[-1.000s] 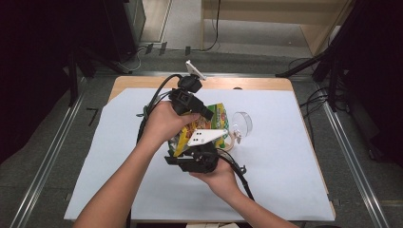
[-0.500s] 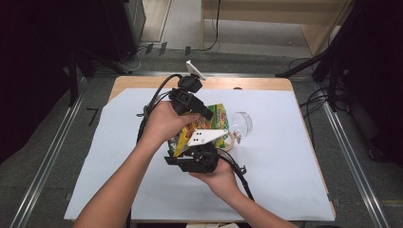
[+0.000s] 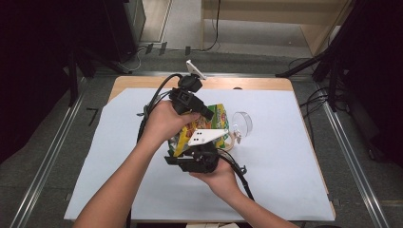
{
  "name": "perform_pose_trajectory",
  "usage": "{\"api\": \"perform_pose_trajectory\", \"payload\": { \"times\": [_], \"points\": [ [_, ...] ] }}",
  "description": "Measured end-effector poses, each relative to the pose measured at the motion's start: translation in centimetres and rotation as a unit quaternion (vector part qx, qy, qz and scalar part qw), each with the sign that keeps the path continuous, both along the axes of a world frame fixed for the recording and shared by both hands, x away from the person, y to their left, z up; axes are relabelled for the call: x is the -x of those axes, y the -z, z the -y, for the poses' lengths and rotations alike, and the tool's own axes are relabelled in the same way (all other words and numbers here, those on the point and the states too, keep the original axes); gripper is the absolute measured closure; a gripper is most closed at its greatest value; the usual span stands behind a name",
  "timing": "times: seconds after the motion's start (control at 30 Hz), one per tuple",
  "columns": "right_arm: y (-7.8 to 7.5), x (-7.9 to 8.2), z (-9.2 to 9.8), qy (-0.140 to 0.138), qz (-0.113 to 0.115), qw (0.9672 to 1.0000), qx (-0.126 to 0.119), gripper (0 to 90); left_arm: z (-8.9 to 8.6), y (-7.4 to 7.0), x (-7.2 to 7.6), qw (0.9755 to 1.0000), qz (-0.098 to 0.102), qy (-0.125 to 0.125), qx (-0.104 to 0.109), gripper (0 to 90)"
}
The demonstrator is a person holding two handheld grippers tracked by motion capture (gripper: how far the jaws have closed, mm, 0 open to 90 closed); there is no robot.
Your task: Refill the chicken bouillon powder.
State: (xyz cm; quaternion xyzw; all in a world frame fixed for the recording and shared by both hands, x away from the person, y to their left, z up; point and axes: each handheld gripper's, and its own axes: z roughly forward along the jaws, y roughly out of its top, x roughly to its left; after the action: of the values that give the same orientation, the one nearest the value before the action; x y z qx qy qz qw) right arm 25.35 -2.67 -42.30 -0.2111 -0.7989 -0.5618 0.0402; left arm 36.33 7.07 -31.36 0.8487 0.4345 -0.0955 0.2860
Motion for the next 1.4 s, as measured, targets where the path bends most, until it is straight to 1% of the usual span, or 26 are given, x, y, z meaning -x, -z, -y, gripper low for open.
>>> {"api": "perform_pose_trajectory", "payload": {
  "times": [0.43, 0.6, 0.67, 0.7, 0.8, 0.87, 0.93, 1.03, 1.17, 1.4],
  "points": [
    [0.0, 0.0, 0.0, 0.000, 0.000, 1.0000, 0.000, 73.2, -0.1, 0.1, 0.0, 1.0000, 0.000, 0.000, 0.000, 82.8],
    [0.2, -0.3, 0.1, -0.001, 0.011, 0.9999, 0.011, 72.9, -0.2, 0.0, 0.1, 1.0000, 0.008, -0.002, 0.006, 83.1],
    [0.2, -0.3, 0.1, -0.001, 0.005, 0.9999, 0.009, 72.9, -0.2, -0.1, 0.2, 0.9999, 0.011, -0.004, 0.006, 83.3],
    [0.2, -0.4, 0.1, -0.002, 0.005, 1.0000, 0.006, 72.9, -0.2, -0.1, 0.2, 0.9999, 0.012, -0.004, 0.005, 83.3],
    [0.4, -0.6, 0.1, 0.000, 0.004, 1.0000, 0.008, 72.5, -0.1, -0.1, 0.2, 0.9999, 0.015, -0.006, 0.005, 83.6],
    [0.5, -0.8, 0.1, 0.000, 0.001, 1.0000, 0.008, 72.1, 0.1, -0.1, 0.2, 0.9997, 0.024, -0.009, -0.006, 83.7],
    [0.6, -1.1, 0.1, -0.001, -0.003, 1.0000, 0.007, 72.0, 0.2, 0.0, 0.1, 0.9995, 0.026, -0.011, -0.012, 83.8],
    [0.4, -1.4, 0.0, -0.002, -0.007, 1.0000, 0.006, 72.0, 0.1, -0.1, -0.3, 0.9996, 0.023, -0.015, -0.010, 83.7],
    [0.0, -1.6, 0.1, -0.002, -0.006, 1.0000, 0.005, 71.7, -0.2, -0.4, -0.7, 0.9996, 0.020, -0.019, -0.005, 83.7],
    [-0.2, -1.8, 0.0, -0.005, -0.006, 0.9999, 0.007, 71.6, -0.5, -0.4, -1.0, 0.9996, 0.016, -0.023, 0.000, 83.6]
  ]
}}
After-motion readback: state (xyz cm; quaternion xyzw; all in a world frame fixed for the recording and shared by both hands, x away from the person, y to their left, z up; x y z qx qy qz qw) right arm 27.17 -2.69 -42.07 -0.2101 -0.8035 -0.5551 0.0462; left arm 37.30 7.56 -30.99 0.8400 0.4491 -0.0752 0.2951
